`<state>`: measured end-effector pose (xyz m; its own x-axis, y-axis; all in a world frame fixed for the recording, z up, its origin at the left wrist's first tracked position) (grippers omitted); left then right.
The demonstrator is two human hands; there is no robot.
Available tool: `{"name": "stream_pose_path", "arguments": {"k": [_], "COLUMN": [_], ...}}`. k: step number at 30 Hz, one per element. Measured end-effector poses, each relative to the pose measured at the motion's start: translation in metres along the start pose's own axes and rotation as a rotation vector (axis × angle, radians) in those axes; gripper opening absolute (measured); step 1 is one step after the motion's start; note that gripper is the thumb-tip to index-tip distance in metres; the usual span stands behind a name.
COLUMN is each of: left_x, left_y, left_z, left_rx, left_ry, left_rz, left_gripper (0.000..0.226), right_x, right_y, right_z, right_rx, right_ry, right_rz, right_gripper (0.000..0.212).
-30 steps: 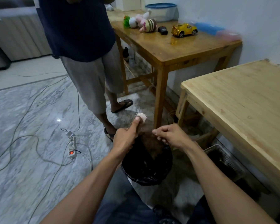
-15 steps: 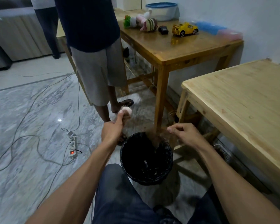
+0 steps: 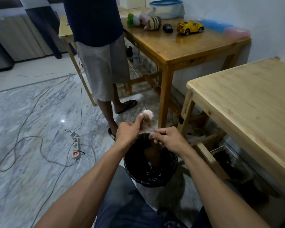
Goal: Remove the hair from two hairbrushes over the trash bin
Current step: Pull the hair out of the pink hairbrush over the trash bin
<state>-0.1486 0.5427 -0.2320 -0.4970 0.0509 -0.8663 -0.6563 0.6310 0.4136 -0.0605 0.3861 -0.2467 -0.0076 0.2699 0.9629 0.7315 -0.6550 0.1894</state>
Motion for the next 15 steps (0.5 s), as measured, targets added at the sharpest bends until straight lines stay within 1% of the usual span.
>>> {"name": "stream_pose_path", "arguments": {"k": [3, 5, 8, 11, 15], "left_x": [0.006, 0.007, 0.008, 0.016, 0.027], "left_y": [0.000, 0.003, 0.013, 0.021, 0.032], "left_z": [0.007, 0.014, 0.025, 0.033, 0.038], "left_rx": [-0.041, -0.058, -0.100, -0.113, -0.153], "left_ry": [0.162, 0.233, 0.256, 0.283, 0.305], "left_rz": [-0.194, -0.254, -0.281, -0.299, -0.258], "left_gripper": [0.074, 0.071, 0.066, 0.068, 0.065], "right_x": [0.009, 0.013, 0.015, 0.013, 0.004], "right_y": [-0.002, 0.000, 0.008, 0.012, 0.014], "right_z": [0.000, 0.000, -0.004, -0.007, -0.013], "right_rx": [-0.003, -0.017, -0.026, -0.013, 0.003], "right_ry": [0.036, 0.045, 0.062, 0.073, 0.084], "right_rz": [-0.076, -0.125, -0.124, -0.109, -0.083], "right_gripper": [0.021, 0.021, 0.021, 0.019, 0.019]}}
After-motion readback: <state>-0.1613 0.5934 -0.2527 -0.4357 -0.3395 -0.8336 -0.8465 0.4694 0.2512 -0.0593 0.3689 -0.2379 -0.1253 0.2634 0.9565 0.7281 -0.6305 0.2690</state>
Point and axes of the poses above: each hand's wrist, its own z-axis towards the middle knuckle, its own y-axis out of the back of the hand, x = y × z, the point moved 2 cm from there along z, towards the middle knuckle, and after that the axes turned 2 degrees about -x, right-handed, at the moved point
